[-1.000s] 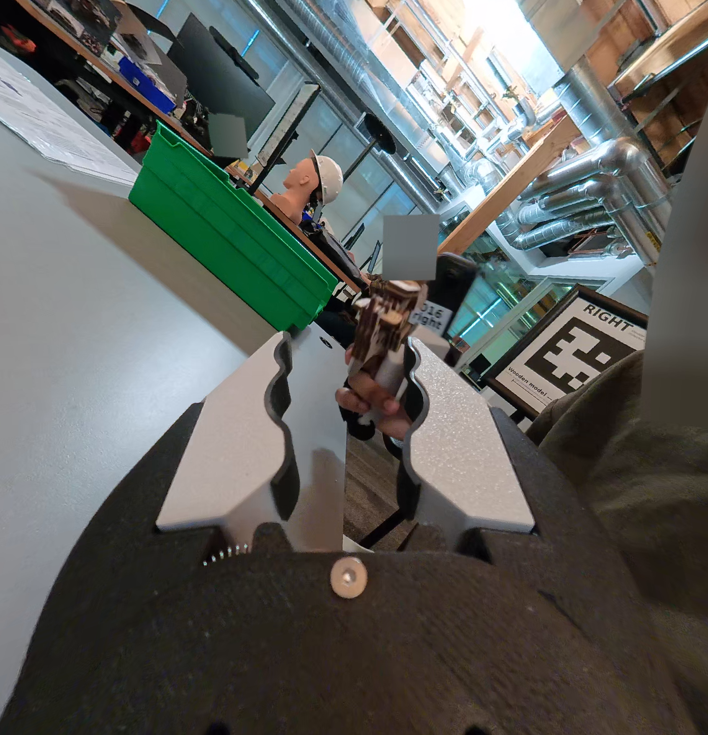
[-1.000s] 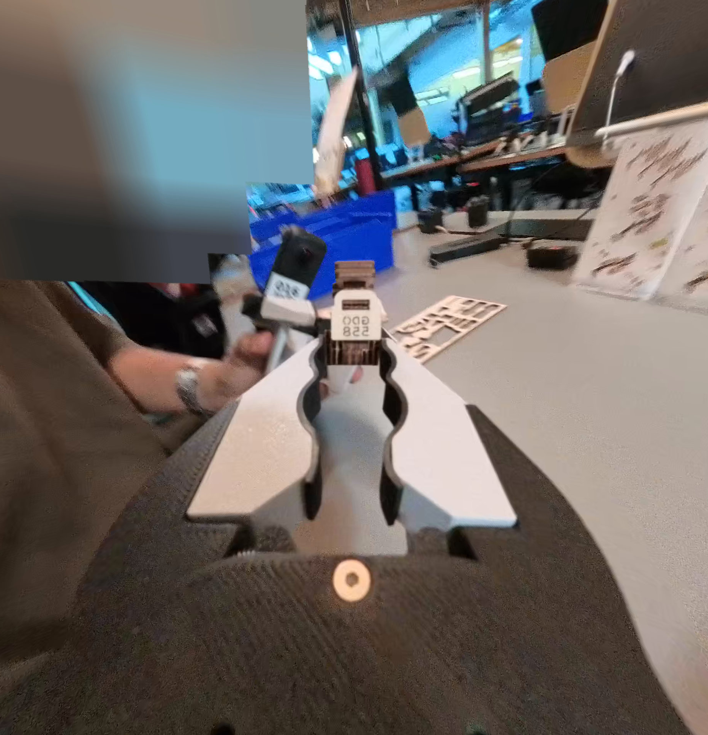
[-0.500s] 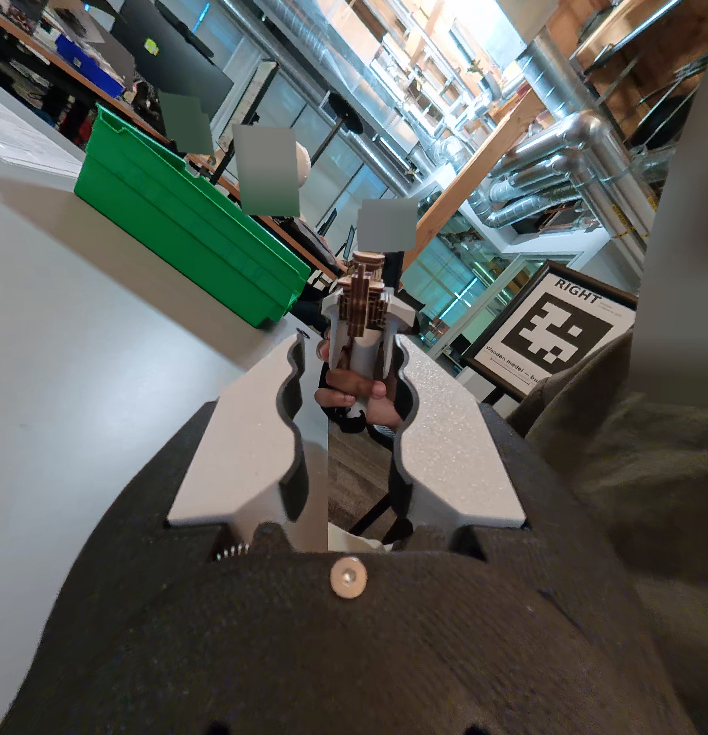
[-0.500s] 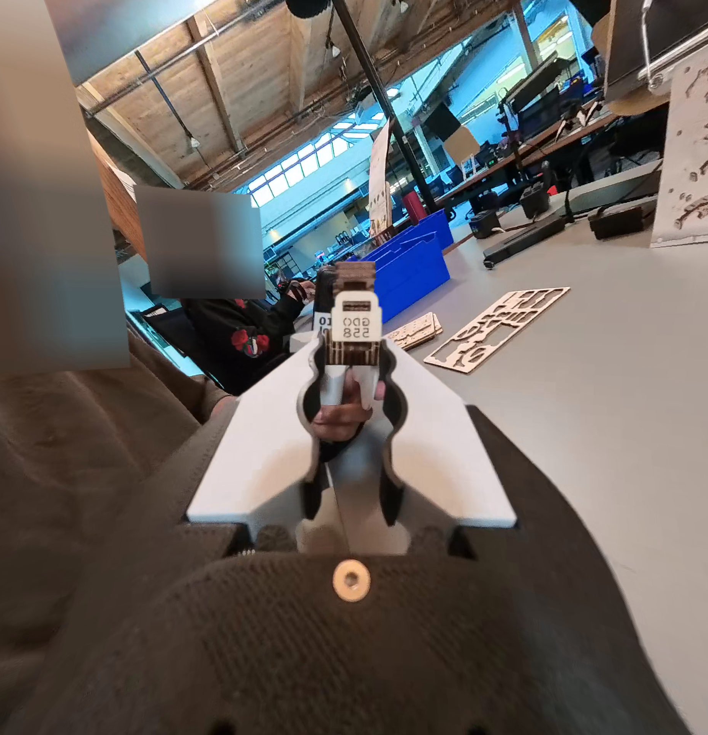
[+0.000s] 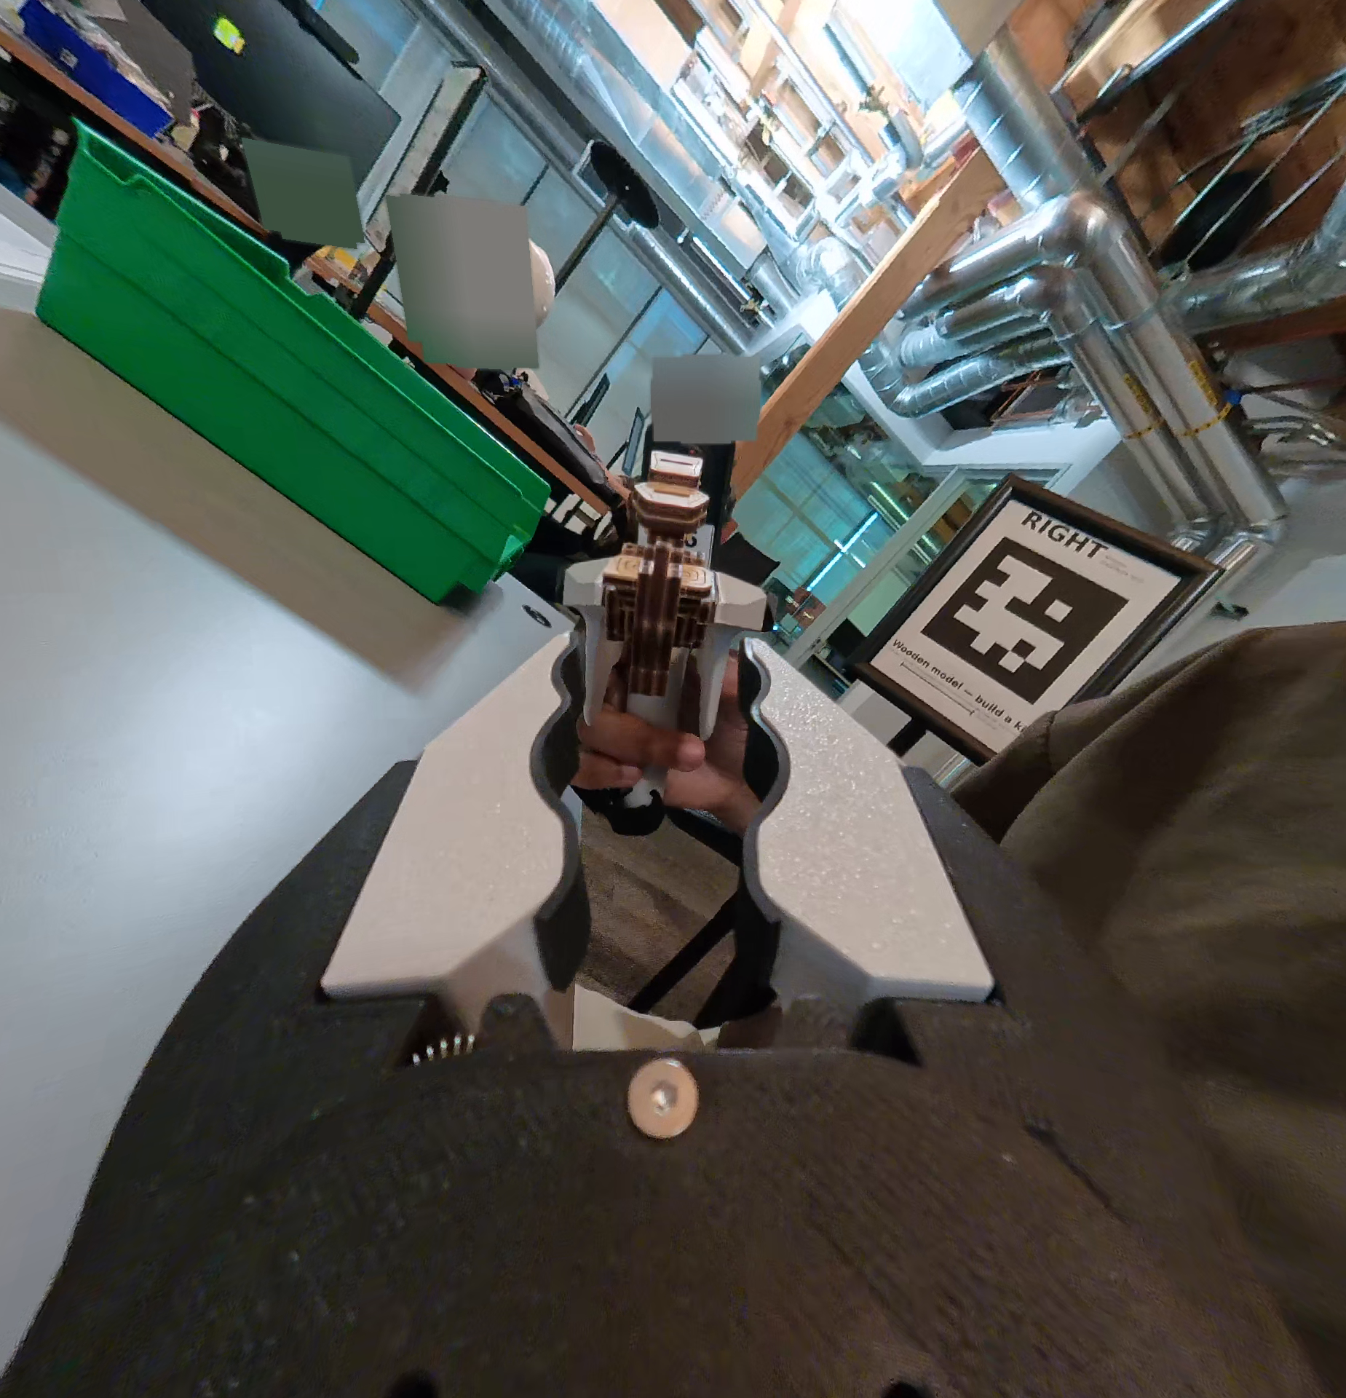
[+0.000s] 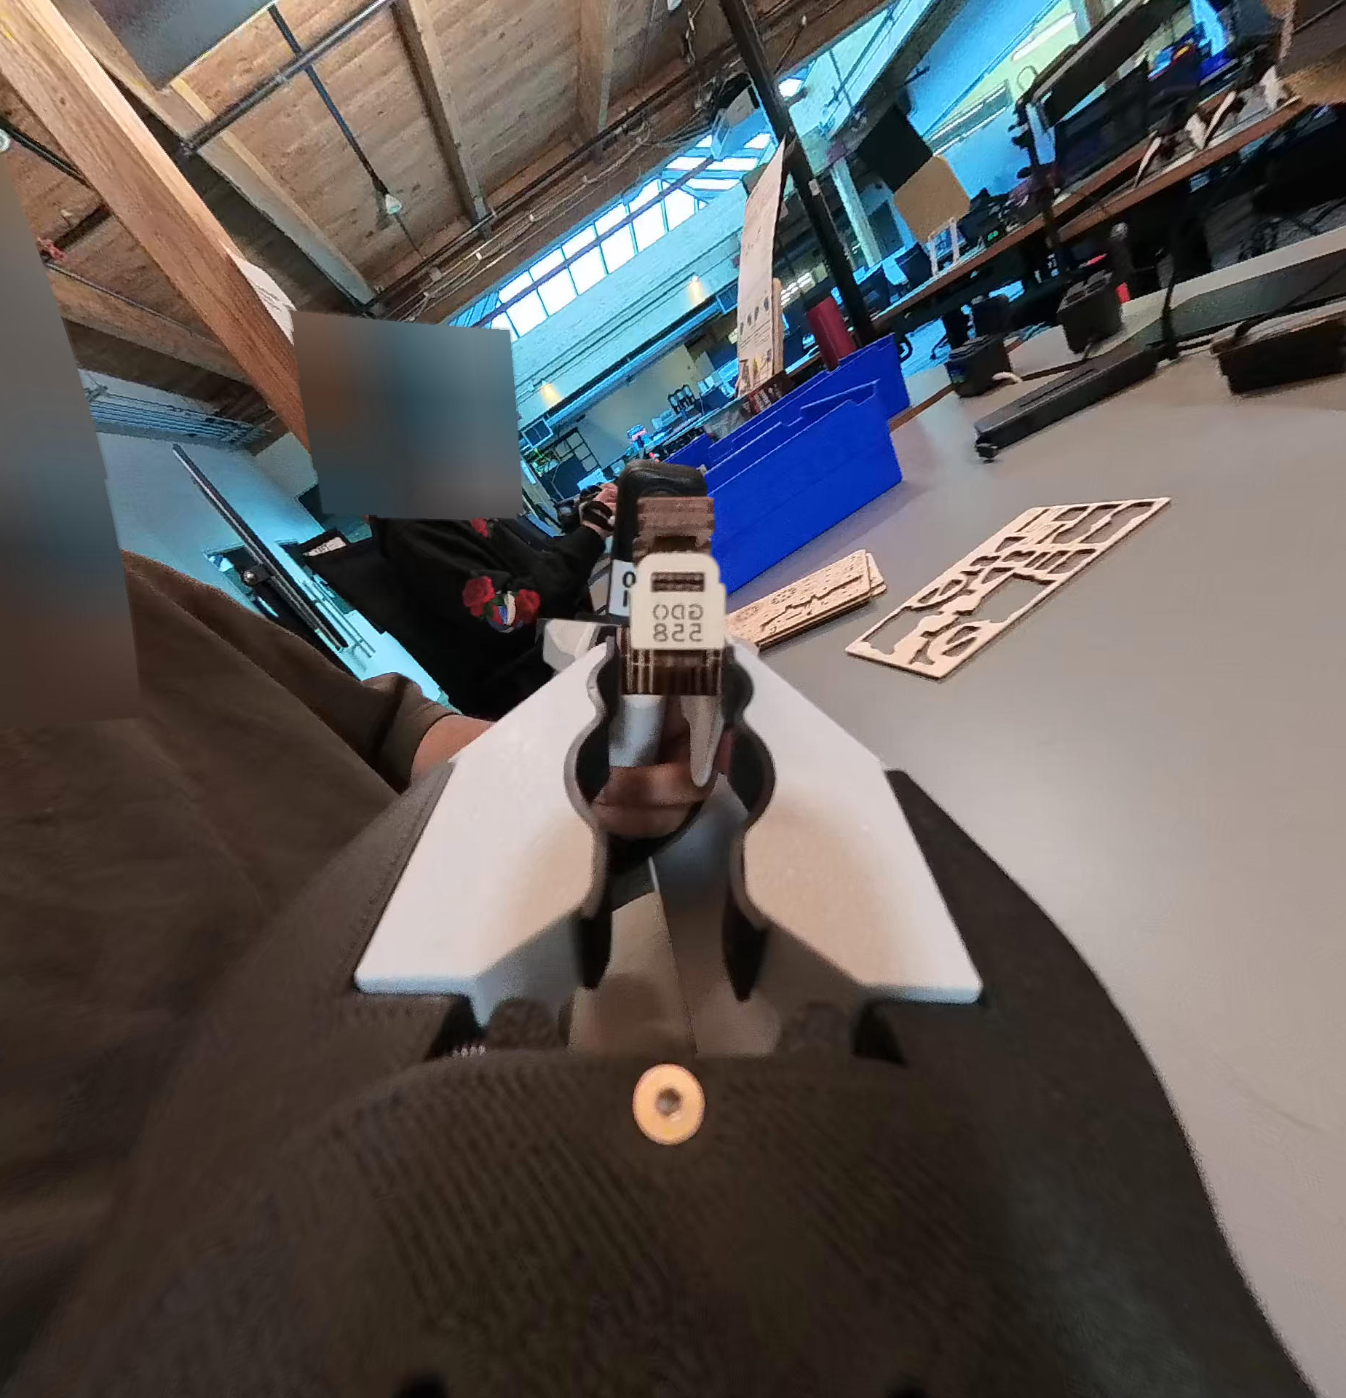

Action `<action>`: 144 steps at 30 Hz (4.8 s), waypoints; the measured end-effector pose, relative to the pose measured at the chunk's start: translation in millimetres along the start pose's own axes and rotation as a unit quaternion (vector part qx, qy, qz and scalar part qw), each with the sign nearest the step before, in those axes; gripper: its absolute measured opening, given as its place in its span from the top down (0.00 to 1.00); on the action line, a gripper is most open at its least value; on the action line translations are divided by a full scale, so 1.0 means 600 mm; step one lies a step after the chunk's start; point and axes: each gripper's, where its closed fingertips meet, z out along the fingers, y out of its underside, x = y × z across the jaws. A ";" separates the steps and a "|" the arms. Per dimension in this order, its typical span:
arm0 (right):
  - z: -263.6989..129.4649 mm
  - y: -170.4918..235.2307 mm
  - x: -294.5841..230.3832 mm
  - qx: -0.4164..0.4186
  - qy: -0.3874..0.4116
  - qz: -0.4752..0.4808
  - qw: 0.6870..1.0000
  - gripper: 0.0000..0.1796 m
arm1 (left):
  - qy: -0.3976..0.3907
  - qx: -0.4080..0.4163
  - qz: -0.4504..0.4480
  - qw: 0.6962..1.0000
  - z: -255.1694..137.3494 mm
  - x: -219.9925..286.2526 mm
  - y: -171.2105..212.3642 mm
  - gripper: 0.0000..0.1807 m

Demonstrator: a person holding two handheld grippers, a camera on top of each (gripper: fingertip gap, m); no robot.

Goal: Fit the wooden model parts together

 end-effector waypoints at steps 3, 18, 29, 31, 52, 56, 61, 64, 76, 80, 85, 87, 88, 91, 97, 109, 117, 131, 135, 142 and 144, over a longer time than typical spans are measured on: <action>0.006 0.007 -0.004 -0.009 -0.006 0.005 1.000 0.86 | -0.003 0.008 0.006 1.000 0.000 0.003 -0.002 0.83; 0.008 0.008 -0.009 -0.013 -0.029 0.042 0.999 0.83 | -0.010 0.006 0.020 1.000 -0.001 0.002 -0.004 0.87; 0.004 0.004 -0.015 -0.025 -0.027 0.023 0.999 0.86 | -0.008 0.001 0.035 0.999 0.004 0.012 -0.005 0.87; 0.005 0.003 -0.016 -0.026 -0.024 0.017 0.999 0.86 | -0.008 0.003 0.034 0.999 0.003 0.013 -0.007 0.87; -0.006 -0.013 -0.001 0.015 -0.009 0.021 1.000 0.86 | -0.022 0.023 0.016 0.999 -0.006 -0.003 -0.013 0.96; -0.003 -0.006 0.000 0.004 -0.009 0.020 1.000 0.86 | -0.019 0.027 0.003 0.999 -0.008 -0.005 -0.015 0.96; -0.011 -0.005 0.034 0.019 0.029 0.061 0.998 0.71 | -0.057 0.071 0.055 0.994 -0.028 -0.007 -0.053 0.97; -0.024 -0.004 0.067 0.033 0.055 0.122 0.990 0.71 | -0.106 0.094 0.105 0.984 -0.051 -0.018 -0.082 0.97; -0.028 -0.009 0.078 0.085 0.098 0.158 0.979 0.77 | -0.386 -0.150 0.592 0.692 -0.048 -0.079 -0.031 0.96; -0.026 -0.002 0.074 0.093 0.060 0.208 0.972 0.75 | -0.396 -0.189 0.697 0.567 -0.039 -0.075 -0.025 0.96; -0.016 -0.003 0.080 0.132 0.035 0.270 0.953 0.75 | -0.380 -0.221 0.755 0.487 -0.023 -0.078 0.002 0.96; -0.012 0.002 0.086 0.128 0.030 0.290 0.948 0.76 | -0.369 -0.224 0.756 0.492 -0.016 -0.075 0.009 0.96; -0.010 0.002 0.086 0.126 0.026 0.294 0.947 0.76 | -0.367 -0.224 0.755 0.495 -0.013 -0.074 0.011 0.96; -0.008 0.002 0.087 0.117 0.030 0.284 0.951 0.81 | -0.366 -0.225 0.765 0.480 -0.012 -0.072 0.012 0.96; -0.012 0.001 0.089 0.116 0.038 0.279 0.952 0.88 | -0.369 -0.202 0.746 0.517 -0.009 -0.072 0.011 0.95; -0.048 -0.018 0.048 -0.059 0.027 0.132 0.989 0.90 | -0.385 -0.187 0.482 0.764 -0.053 -0.105 -0.008 0.74; 0.006 0.051 0.113 -0.382 0.092 -0.140 0.909 0.90 | -0.379 -0.068 0.198 0.901 -0.131 -0.159 -0.068 0.74; 0.010 0.098 0.175 -0.398 0.130 -0.128 0.899 0.83 | -0.392 -0.065 0.207 0.894 -0.144 -0.166 -0.064 0.77; 0.003 0.049 0.160 -0.306 0.130 -0.109 0.937 0.80 | -0.387 -0.052 0.182 0.903 -0.150 -0.169 -0.068 0.77; -0.037 -0.045 0.130 -0.067 0.135 -0.071 0.986 0.82 | -0.358 -0.025 0.139 0.923 -0.151 -0.170 -0.072 0.77; -0.042 -0.044 0.132 -0.049 0.146 -0.082 0.985 0.88 | -0.345 -0.022 0.118 0.931 -0.150 -0.172 -0.071 0.74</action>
